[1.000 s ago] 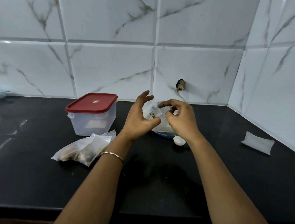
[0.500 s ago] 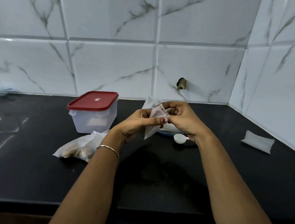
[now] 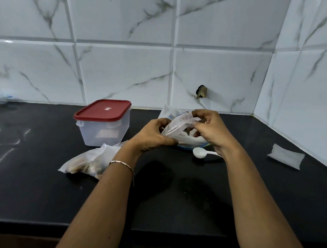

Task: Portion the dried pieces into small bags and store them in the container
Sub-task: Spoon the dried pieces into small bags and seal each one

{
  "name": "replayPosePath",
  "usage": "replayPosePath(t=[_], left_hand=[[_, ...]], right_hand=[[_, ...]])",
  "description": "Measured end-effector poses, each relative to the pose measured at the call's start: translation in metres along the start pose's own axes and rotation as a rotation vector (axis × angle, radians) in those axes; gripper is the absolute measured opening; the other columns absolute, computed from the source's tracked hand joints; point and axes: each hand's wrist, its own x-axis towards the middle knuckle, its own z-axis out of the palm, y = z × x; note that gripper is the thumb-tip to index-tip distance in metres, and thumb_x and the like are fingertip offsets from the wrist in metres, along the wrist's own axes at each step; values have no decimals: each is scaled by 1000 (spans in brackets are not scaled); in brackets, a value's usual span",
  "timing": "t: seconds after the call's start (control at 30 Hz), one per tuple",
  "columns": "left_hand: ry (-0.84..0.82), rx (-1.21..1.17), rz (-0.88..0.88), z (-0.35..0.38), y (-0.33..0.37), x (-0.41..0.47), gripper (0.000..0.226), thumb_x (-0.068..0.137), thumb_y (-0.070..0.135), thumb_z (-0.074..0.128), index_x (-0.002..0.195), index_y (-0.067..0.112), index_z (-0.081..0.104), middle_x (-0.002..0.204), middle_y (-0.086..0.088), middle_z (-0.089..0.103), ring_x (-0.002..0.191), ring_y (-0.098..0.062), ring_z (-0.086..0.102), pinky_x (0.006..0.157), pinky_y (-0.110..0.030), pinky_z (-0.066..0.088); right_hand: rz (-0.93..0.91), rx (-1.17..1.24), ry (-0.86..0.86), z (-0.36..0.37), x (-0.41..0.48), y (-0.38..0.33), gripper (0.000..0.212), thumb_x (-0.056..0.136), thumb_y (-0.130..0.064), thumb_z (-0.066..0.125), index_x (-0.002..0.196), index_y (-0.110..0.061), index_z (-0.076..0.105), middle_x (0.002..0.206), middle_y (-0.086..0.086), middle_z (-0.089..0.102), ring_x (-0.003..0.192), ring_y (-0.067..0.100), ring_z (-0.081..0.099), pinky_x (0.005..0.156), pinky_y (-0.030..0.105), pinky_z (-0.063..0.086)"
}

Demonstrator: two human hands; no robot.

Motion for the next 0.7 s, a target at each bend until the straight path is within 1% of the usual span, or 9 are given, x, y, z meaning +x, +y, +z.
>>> replayPosePath(t=[0.13,0.2,0.3,0.43,0.47,0.53,0.57,0.63,0.7], left_hand=[[89,142,42,3,-2,1,42,62,21,84,99,15,65,95,-1,69,88,-21,66,79,-33,54],[147,251,64,2,-2,0,34,68,19,83,96,18,64,94,1,68,86,-18,64,74,-28,53],[251,314,102,1,-1,-2,28,72,18,81,94,21,63,93,2,67,82,-16,62,71,-26,51],[225,342,117,0,0,-4,49,68,20,85,110,22,59,100,7,60,85,-10,57,75,-20,50],[182,352,119,1,0,-4,60,65,24,87,117,22,57,106,7,58,92,-9,55,82,-22,50],[91,326,119,5,0,-3,81,57,35,90,128,23,53,117,9,58,106,-7,55,93,-26,48],[49,281,110,7,-1,-4,90,53,40,90,132,24,50,120,11,59,110,-6,56,95,-26,48],[-17,159,83,10,-1,-4,97,51,41,91,136,23,46,124,11,59,115,-4,57,99,-24,47],[-51,80,53,10,-1,-2,95,52,40,92,134,19,49,123,7,62,114,-5,59,102,-28,47]], right_hand=[[14,121,-60,1,-6,-4,20,79,9,70,90,-7,72,97,6,70,61,13,65,53,19,50],[12,92,-52,0,-5,-4,30,75,14,68,87,-13,73,97,2,70,60,12,63,54,16,48],[2,-8,-58,-2,-5,-2,37,74,14,68,97,-14,73,99,-4,71,59,11,56,57,12,44],[-29,-104,-100,-4,-8,-2,41,77,14,65,106,-14,68,57,-26,63,42,-3,47,49,5,38],[-39,-119,-124,-3,-9,-3,42,77,15,64,108,-13,67,60,-26,64,42,-4,47,48,5,37],[-64,-172,-170,0,-9,-4,42,74,11,68,109,-14,67,99,-16,67,50,-1,49,52,9,40],[-77,-214,-191,3,-7,-2,43,73,8,71,108,-16,68,116,-8,59,57,4,50,56,14,44],[-92,-286,-232,6,-6,1,44,71,3,78,104,-24,68,125,-6,47,68,13,51,62,20,49],[-113,-279,-252,8,-5,2,43,71,1,80,103,-25,68,124,-8,44,73,14,53,63,15,48]])
